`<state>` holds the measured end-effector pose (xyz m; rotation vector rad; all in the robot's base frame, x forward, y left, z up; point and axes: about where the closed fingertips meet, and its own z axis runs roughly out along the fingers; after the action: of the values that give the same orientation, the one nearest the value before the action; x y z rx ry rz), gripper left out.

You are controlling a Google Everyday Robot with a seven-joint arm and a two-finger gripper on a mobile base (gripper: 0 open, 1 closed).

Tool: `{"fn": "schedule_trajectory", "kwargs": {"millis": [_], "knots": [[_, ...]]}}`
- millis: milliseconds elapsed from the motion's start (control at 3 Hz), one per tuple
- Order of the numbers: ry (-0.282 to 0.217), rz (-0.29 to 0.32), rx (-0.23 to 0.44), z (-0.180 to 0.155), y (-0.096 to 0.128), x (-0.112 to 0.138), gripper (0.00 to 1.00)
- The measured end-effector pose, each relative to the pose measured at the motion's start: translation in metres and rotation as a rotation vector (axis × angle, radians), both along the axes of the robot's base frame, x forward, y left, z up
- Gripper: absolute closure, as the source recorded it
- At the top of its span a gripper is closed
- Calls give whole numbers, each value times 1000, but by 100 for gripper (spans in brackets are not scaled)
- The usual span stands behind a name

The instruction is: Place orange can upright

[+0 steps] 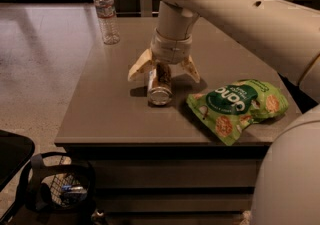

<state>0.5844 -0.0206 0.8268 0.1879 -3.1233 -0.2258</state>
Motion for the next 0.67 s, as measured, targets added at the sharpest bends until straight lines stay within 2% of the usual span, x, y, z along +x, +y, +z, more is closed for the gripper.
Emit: {"fn": "schedule_trajectory", "kwargs": {"millis": [333,667], "knots": [[-4,0,2,-1,1,1,23],[-7,0,5,-2,2,2,55]]}}
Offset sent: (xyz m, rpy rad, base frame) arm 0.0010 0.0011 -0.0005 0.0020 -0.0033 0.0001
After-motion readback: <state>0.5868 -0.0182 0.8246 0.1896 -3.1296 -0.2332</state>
